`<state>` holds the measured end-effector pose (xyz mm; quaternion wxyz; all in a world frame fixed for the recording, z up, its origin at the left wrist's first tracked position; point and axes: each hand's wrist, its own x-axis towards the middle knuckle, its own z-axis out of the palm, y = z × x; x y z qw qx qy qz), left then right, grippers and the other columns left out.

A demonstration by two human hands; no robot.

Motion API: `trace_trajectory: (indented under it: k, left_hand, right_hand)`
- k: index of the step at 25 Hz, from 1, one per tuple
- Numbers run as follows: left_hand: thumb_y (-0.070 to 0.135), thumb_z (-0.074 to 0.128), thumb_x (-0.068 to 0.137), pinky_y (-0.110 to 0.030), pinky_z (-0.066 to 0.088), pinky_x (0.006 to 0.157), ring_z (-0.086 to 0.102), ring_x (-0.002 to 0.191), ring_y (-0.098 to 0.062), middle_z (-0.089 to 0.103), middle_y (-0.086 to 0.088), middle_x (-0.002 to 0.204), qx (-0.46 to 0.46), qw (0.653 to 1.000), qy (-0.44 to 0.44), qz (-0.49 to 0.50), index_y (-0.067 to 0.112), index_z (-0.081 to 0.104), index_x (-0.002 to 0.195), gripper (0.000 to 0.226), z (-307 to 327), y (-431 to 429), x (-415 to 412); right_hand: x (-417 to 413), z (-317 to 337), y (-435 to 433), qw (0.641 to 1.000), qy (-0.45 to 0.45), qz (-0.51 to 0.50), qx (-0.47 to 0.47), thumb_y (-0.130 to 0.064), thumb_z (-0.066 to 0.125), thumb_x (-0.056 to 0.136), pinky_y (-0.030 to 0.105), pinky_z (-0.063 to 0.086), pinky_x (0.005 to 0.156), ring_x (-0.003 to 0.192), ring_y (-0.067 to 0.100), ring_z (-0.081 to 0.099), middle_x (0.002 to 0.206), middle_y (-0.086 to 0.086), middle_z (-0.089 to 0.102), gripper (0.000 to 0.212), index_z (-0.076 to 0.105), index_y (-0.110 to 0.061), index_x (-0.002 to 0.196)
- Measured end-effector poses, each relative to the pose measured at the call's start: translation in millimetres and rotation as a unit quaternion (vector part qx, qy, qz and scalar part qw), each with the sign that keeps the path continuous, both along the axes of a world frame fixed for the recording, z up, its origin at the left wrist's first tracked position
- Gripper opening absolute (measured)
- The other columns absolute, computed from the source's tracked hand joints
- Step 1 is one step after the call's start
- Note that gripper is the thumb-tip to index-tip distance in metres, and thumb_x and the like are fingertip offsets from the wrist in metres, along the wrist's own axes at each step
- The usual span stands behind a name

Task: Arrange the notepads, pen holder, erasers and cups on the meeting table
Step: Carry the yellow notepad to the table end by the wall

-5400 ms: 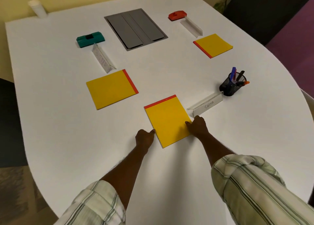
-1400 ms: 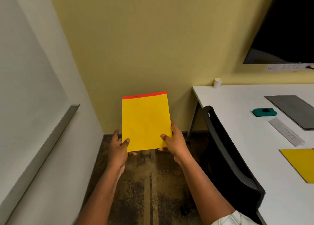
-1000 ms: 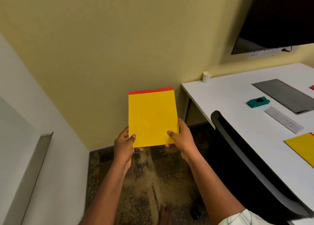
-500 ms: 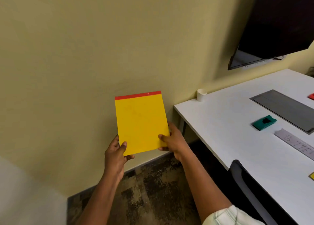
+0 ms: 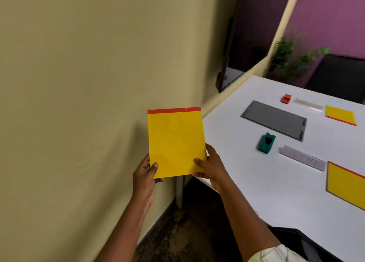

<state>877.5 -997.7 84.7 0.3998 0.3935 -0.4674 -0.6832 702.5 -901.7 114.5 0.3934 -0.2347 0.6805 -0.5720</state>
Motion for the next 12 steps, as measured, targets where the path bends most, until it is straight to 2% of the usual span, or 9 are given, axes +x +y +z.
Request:
trace_trajectory:
  k: [5, 8, 12]
  left_hand:
    - [0.003, 0.048, 0.096, -0.032, 0.051, 0.060, 0.062, 0.088, -0.019, 0.064, 0.005, 0.108, -0.003, 0.991, -0.028, -0.129, 0.025, 0.052, 0.130, 0.042, 12.8, -73.9, -61.1]
    - [0.004, 0.048, 0.096, -0.027, 0.050, 0.054, 0.061, 0.093, -0.021, 0.062, 0.000, 0.117, 0.018, 0.982, -0.046, -0.180, 0.024, 0.053, 0.132, 0.042, 6.4, -90.4, -85.6]
    - [0.005, 0.049, 0.096, -0.024, 0.052, 0.049, 0.059, 0.092, -0.023, 0.060, -0.002, 0.115, 0.011, 0.971, -0.064, -0.229, 0.022, 0.053, 0.131, 0.039, 2.3, -104.5, -120.3]
  right_hand:
    - [-25.9, 9.0, -23.6, 0.993, -0.036, -0.109, -0.006, -0.008, 0.058, 0.093, 0.040, 0.059, 0.064, 0.113, 0.041, 0.052, 0.136, 0.013, 0.041, 0.058, 0.029, -0.030, 0.138]
    - [-31.7, 2.5, -24.4, 0.986, -0.048, -0.161, 0.012, -0.009, 0.058, 0.093, 0.048, 0.059, 0.073, 0.117, 0.042, 0.050, 0.138, 0.012, 0.039, 0.059, 0.026, -0.031, 0.139]
    - [-55.7, -1.9, -30.4, 0.975, -0.051, -0.218, 0.008, -0.007, 0.057, 0.093, 0.050, 0.059, 0.072, 0.113, 0.043, 0.052, 0.135, 0.013, 0.042, 0.055, 0.031, -0.029, 0.136]
